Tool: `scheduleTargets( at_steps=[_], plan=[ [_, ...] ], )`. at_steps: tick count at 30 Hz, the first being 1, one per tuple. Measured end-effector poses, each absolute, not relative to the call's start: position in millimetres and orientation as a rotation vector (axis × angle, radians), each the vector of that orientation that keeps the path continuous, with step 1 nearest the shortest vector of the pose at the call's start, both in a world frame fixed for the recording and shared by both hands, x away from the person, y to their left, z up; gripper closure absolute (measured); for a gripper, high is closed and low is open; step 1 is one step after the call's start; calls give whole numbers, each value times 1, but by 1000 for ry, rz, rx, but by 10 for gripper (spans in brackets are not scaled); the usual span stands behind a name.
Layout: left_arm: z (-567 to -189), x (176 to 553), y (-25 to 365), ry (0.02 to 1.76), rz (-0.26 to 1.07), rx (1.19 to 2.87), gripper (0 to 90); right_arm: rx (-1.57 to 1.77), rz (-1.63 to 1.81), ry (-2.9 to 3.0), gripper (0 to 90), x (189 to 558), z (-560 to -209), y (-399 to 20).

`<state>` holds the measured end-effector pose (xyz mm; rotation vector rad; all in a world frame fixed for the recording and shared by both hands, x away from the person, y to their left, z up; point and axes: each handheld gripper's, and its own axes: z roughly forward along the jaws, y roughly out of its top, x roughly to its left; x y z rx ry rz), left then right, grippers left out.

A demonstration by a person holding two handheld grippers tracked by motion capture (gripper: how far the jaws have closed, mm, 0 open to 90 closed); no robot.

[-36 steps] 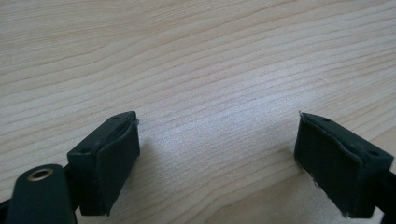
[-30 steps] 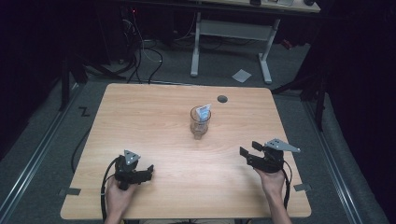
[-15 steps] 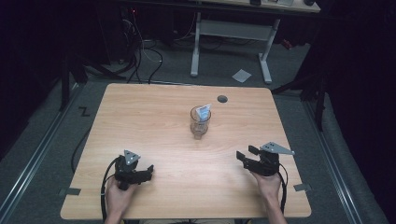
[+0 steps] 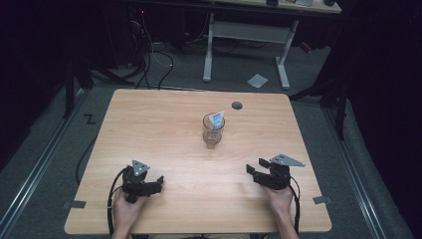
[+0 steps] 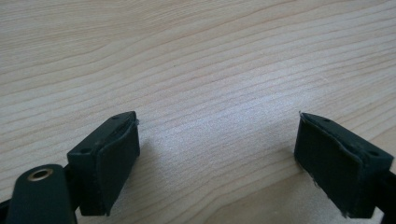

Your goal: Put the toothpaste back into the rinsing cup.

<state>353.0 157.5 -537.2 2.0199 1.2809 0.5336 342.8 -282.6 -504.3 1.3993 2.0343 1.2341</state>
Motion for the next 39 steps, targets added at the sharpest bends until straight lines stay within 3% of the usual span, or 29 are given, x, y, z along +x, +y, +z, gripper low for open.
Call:
scheduleTargets(
  at_steps=[39],
  plan=[
    [-537, 353, 158, 1280, 534, 2020, 143, 1329, 901, 2147, 365, 356, -531, -241]
  ],
)
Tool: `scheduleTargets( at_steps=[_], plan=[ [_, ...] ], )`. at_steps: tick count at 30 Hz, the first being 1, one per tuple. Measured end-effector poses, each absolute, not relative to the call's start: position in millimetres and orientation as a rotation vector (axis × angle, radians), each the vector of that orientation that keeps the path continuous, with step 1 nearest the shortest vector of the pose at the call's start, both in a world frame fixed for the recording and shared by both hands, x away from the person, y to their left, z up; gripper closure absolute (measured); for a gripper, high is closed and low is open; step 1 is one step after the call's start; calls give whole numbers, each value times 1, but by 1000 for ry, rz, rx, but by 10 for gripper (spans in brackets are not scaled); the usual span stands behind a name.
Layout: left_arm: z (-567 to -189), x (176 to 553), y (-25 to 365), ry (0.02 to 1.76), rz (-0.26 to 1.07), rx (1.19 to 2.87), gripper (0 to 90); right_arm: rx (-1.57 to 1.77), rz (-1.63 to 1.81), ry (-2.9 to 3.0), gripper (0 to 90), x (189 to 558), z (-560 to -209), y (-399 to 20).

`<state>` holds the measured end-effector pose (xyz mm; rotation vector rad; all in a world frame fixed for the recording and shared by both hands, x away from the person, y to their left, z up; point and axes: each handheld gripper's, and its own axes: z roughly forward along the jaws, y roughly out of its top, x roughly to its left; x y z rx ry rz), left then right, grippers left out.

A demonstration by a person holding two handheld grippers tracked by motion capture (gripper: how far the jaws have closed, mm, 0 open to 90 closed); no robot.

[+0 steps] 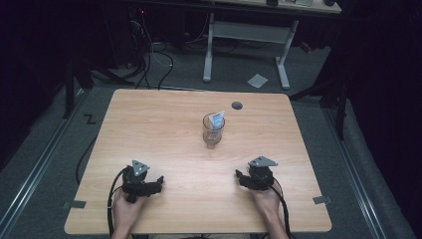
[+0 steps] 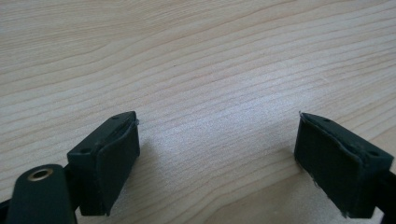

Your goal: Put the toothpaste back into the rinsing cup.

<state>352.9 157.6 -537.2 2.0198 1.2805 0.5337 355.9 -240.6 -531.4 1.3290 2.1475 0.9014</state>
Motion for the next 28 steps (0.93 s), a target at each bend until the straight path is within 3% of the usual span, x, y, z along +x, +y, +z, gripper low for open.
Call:
scheduleTargets(
  at_steps=[28],
  plan=[
    [-537, 353, 158, 1281, 534, 2021, 143, 1353, 907, 2154, 335, 356, -532, -241]
  ],
)
